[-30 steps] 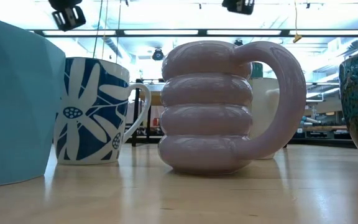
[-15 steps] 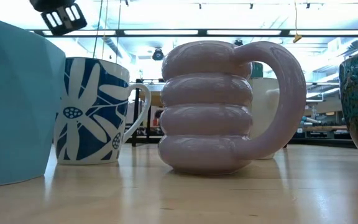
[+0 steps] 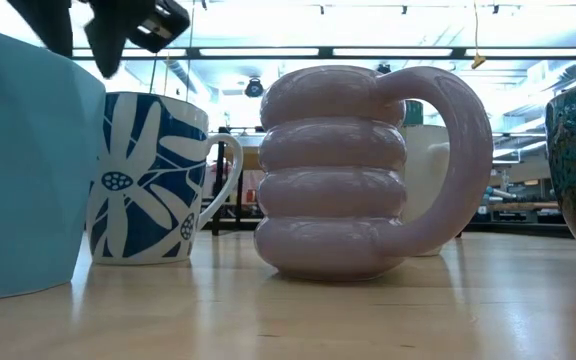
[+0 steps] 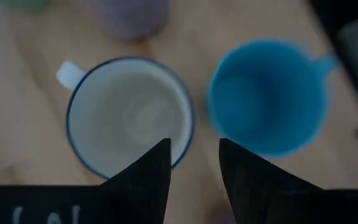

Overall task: Place coffee mugs
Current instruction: Put the white patterned mug on the shelf

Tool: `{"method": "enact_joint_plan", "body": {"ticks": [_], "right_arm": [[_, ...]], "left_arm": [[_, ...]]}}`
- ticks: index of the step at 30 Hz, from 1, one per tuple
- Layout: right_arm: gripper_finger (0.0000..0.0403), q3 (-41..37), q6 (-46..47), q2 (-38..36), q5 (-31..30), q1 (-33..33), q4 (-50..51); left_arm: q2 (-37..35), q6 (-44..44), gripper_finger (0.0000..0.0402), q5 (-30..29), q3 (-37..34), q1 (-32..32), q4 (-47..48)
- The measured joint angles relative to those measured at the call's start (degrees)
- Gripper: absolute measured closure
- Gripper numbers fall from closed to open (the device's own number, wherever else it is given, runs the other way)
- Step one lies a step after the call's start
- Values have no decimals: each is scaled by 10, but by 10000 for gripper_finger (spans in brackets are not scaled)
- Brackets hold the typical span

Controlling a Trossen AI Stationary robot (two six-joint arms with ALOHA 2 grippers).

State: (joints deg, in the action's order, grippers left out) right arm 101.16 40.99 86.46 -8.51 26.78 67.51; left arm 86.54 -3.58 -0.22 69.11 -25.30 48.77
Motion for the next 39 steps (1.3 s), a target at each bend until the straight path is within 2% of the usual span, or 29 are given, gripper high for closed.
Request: {"method": "enact_joint_plan", "body": {"ticks": [3, 7, 13, 18, 21, 29, 33, 39], "right_arm": [[298, 0, 5, 0, -11, 11, 1], [298, 0, 11, 0, -15, 17, 4], [298, 0, 15, 0, -25, 22, 4], [298, 0, 14, 0, -39, 26, 4], [298, 0, 11, 0, -40, 25, 4], [298, 0, 10, 1, -40, 25, 3], [298, 0, 11, 1, -40, 25, 3], [298, 0, 13, 1, -40, 25, 3]], "left_arm": [[30, -52, 261, -23, 28, -1, 42], [53, -122, 261, -26, 49, -9, 53], [63, -183, 261, -44, 41, -22, 59], [62, -223, 261, -98, 36, -27, 63], [62, -253, 264, -104, 36, -27, 60], [87, -327, 298, -97, 36, -27, 65], [104, -351, 314, -113, 36, -27, 65], [107, -364, 361, -114, 36, -27, 64]]}}
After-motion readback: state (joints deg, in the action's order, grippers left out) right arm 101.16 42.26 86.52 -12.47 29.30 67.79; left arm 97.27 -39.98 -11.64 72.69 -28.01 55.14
